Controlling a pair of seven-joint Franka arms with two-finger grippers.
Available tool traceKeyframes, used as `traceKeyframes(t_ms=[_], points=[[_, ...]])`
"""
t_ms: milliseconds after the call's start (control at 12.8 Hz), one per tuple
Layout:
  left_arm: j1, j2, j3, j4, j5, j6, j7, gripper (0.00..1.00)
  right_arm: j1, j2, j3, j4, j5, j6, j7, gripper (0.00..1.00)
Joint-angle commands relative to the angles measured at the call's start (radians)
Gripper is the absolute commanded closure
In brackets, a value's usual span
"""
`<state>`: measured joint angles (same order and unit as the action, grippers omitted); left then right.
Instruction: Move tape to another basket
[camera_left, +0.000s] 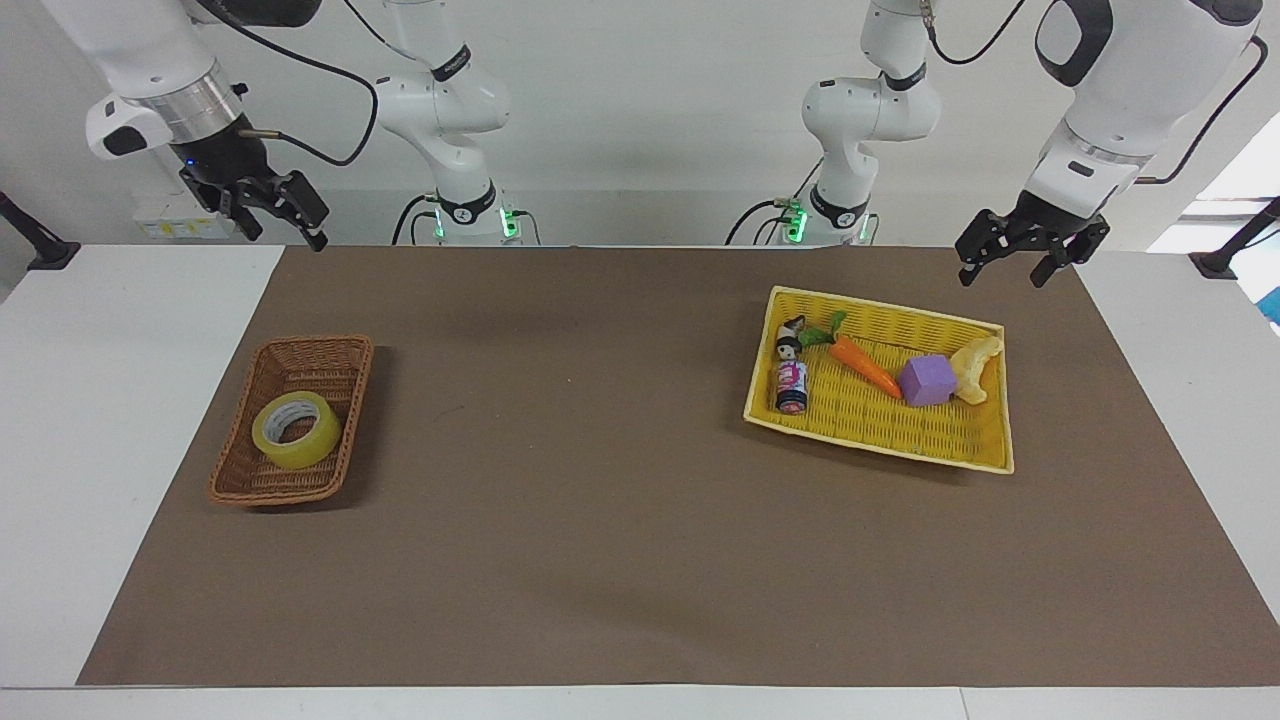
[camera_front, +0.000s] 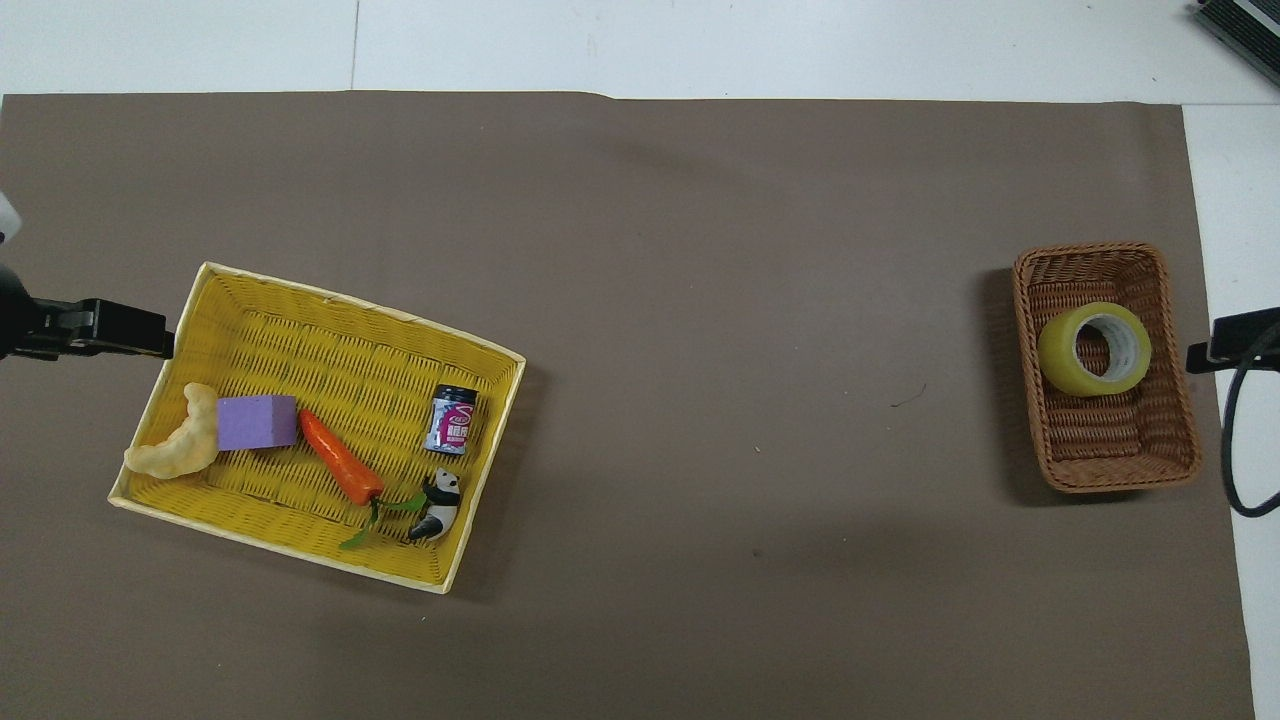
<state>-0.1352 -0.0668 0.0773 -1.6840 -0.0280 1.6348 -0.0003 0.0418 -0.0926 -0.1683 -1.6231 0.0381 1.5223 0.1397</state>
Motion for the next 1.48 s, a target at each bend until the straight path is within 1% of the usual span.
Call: traceKeyframes(t_ms=[0,78,234,312,469,547,781,859,1016,1172,1250,1406], points=[[0.006,-0.005,-0.004,0.006,0.017,-0.012,0.011,0.00,-0.022,0.016,0.105,0.081,-0.085,-0.037,0.006,0.00],[0.006,-0.005,-0.004,0.007,0.017,-0.012,0.013,0.00,-0.028,0.027,0.119,0.109,-0.089,-0.040,0.006,0.00],[0.006,-0.005,-0.002,0.006,0.017,-0.012,0.013,0.00,-0.026,0.045,0.124,0.124,-0.092,-0.072,0.006,0.00],[0.006,-0.005,-0.002,0.007,0.017,-0.012,0.011,0.00,-0.031,0.028,0.124,0.117,-0.086,-0.071,0.008,0.00],[0.006,-0.005,-0.004,0.006,0.017,-0.012,0.011,0.00,-0.051,-0.041,0.119,0.015,-0.073,-0.062,0.014,0.00],[0.006,-0.005,-0.004,0.007,0.017,-0.012,0.013,0.00,-0.063,-0.053,0.119,-0.006,-0.067,-0.056,0.020,0.00],[0.006,-0.005,-0.002,0.006,0.017,-0.012,0.013,0.00,-0.059,-0.049,0.116,0.000,-0.052,-0.047,0.017,0.00],[0.006,-0.005,-0.002,0.007,0.017,-0.012,0.013,0.00,-0.048,-0.041,0.110,0.011,-0.053,-0.028,0.017,0.00],[0.006,-0.005,-0.004,0.006,0.017,-0.012,0.013,0.00,-0.046,-0.027,0.107,0.029,-0.053,-0.030,0.018,0.00],[0.006,-0.005,-0.004,0.006,0.017,-0.012,0.013,0.00,-0.039,-0.026,0.096,0.031,-0.053,-0.034,0.018,0.00],[0.006,-0.005,-0.004,0.007,0.017,-0.012,0.013,0.00,-0.017,-0.027,0.075,0.028,-0.057,-0.042,0.018,0.00],[0.006,-0.005,-0.004,0.006,0.017,-0.012,0.013,0.00,-0.013,-0.032,0.081,0.022,-0.064,-0.042,0.009,0.00]])
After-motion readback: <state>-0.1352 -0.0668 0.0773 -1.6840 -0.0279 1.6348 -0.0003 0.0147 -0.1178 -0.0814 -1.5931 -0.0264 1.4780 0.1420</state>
